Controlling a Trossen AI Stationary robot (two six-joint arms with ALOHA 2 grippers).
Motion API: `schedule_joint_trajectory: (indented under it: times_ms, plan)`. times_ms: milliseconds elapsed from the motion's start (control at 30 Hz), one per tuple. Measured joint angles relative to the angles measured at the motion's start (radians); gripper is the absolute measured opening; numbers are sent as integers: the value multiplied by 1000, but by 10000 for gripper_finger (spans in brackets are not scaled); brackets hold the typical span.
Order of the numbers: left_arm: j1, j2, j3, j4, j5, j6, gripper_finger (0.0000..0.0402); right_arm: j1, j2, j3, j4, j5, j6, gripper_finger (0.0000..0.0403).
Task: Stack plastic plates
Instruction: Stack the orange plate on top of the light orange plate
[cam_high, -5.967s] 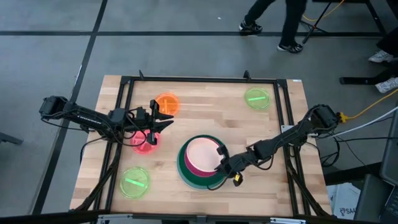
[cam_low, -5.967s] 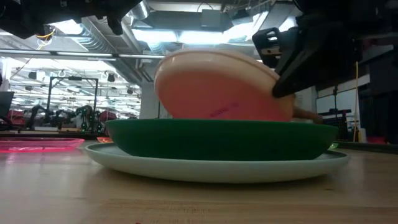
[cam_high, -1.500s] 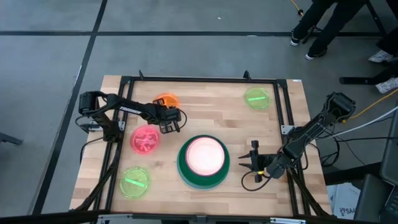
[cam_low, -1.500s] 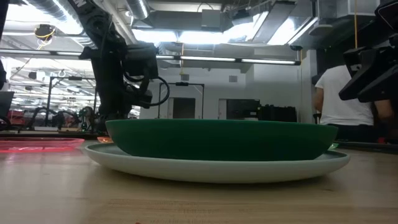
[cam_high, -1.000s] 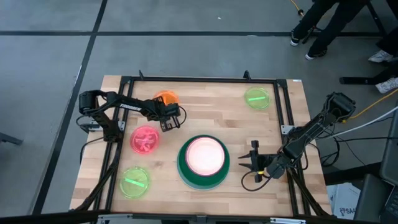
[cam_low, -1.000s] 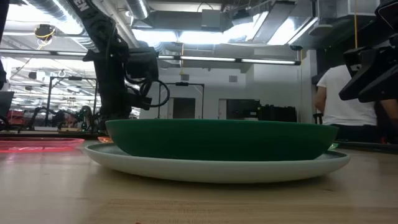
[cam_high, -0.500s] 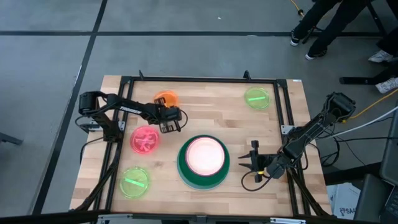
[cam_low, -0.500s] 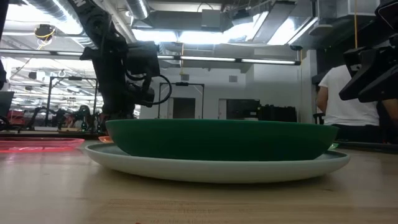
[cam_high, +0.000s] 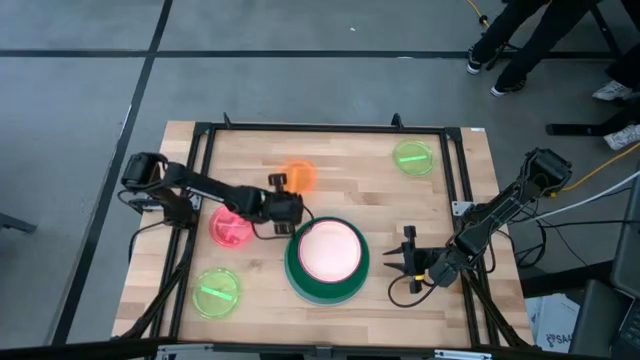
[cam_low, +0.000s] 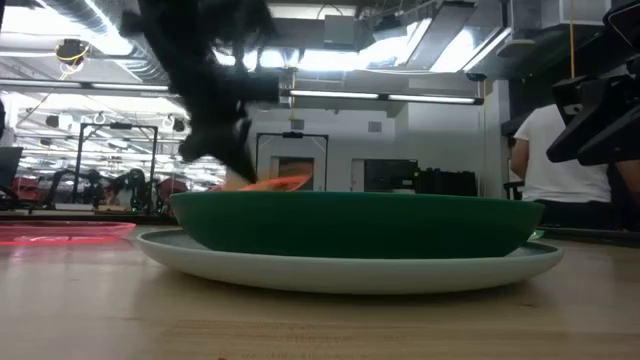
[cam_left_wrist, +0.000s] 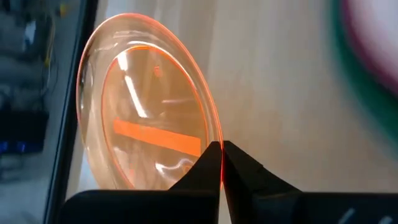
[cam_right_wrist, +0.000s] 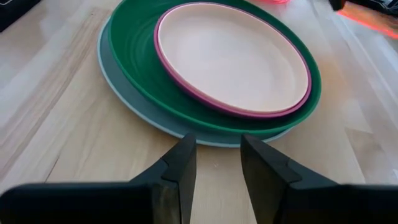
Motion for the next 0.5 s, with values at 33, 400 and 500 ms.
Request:
schedule_joint_trajectory:
  times_ms: [33,400,500]
  plan:
    - [-23,-1,13,9,-1,0,2,0,0,0,0,0,0,115]
    - [-242,-1,95,190,47,-7,2,1,0,0,-1,0,-1,115]
    - [-280,-1,102,277,77,-33,2,1,0,0,-4,0,-1,115]
